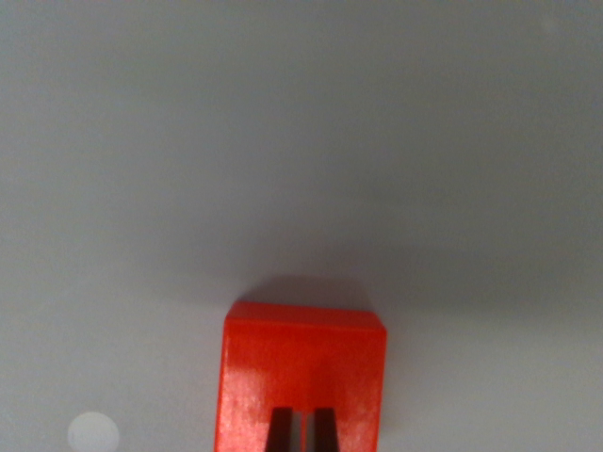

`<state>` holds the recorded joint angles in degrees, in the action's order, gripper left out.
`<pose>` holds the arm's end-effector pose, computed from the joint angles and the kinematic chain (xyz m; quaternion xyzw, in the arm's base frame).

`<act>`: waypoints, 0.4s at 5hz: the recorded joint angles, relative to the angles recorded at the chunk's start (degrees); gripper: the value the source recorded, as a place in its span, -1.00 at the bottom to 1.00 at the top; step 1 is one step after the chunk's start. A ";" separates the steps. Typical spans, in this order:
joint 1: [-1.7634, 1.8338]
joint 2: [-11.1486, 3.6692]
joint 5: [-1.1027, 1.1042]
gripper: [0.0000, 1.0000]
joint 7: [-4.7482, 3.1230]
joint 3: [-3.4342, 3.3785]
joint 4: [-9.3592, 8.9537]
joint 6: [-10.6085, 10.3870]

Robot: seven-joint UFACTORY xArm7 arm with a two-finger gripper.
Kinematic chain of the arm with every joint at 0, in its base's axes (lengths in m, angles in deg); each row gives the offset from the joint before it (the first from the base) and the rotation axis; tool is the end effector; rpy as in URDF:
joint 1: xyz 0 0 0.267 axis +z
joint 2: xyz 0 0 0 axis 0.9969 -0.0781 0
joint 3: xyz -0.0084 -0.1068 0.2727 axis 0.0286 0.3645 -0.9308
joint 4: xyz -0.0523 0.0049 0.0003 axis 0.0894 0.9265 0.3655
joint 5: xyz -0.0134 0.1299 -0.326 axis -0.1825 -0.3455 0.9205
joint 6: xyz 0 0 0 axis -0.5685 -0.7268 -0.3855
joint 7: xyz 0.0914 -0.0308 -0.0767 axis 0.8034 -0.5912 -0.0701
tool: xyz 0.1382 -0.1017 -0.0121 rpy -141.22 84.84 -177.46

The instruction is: Reach red block

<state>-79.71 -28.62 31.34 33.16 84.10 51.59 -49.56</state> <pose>0.3983 0.0753 0.0433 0.9984 0.0394 -0.0387 0.0073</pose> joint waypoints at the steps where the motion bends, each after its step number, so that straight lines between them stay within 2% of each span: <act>1: 0.12 -0.08 -0.02 -1.00 0.15 -0.12 -0.84 -0.91; 2: 0.12 -0.08 -0.02 -1.00 0.15 -0.12 -0.84 -0.91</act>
<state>-79.58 -28.70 31.32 33.30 83.98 50.75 -50.47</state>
